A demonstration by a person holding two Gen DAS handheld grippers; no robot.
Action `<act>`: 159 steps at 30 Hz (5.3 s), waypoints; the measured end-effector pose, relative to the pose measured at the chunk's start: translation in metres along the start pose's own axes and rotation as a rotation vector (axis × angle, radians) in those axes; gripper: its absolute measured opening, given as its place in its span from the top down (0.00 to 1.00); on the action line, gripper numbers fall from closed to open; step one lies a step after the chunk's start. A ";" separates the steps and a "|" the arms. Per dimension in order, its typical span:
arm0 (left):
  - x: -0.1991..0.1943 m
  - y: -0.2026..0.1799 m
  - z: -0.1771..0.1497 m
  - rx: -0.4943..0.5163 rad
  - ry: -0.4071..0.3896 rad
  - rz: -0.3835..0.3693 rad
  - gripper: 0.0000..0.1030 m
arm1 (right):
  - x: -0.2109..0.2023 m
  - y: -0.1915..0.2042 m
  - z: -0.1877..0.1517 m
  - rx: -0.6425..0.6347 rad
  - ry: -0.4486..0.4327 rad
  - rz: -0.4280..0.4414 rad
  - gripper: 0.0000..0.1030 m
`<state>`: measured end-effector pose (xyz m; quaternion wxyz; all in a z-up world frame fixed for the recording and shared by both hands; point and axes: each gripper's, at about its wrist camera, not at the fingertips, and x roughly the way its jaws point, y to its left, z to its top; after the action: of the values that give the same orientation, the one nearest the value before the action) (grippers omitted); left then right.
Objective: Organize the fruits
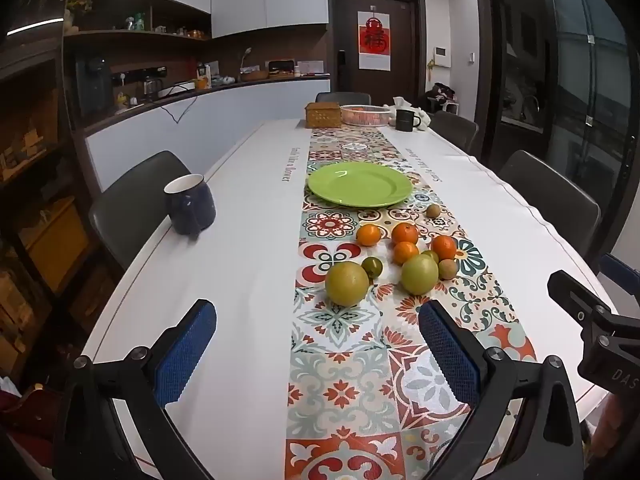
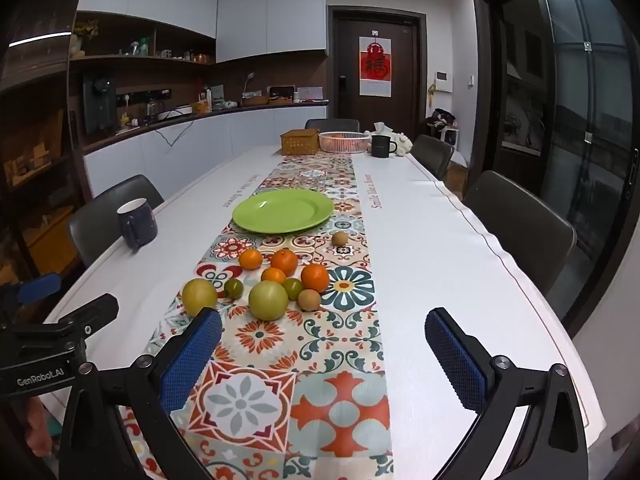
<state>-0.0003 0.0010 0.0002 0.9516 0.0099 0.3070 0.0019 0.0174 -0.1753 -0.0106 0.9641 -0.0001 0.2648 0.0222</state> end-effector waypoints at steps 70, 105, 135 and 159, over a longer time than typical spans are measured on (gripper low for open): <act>-0.003 0.000 0.001 0.005 -0.011 0.015 0.00 | 0.003 0.001 -0.002 0.004 -0.006 0.004 0.01; 0.060 0.002 0.004 0.084 0.079 -0.042 0.12 | 0.069 0.027 0.005 -0.124 0.115 0.109 0.06; 0.178 -0.014 0.007 0.187 0.263 -0.227 0.36 | 0.193 0.045 -0.004 -0.181 0.366 0.284 0.46; 0.167 -0.011 0.009 0.147 0.270 -0.204 0.52 | 0.184 0.050 -0.002 -0.192 0.332 0.312 0.51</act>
<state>0.1405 -0.0081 -0.0905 0.8937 0.0481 0.4309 -0.1157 0.1722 -0.1180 -0.1059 0.8877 -0.0547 0.4132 0.1954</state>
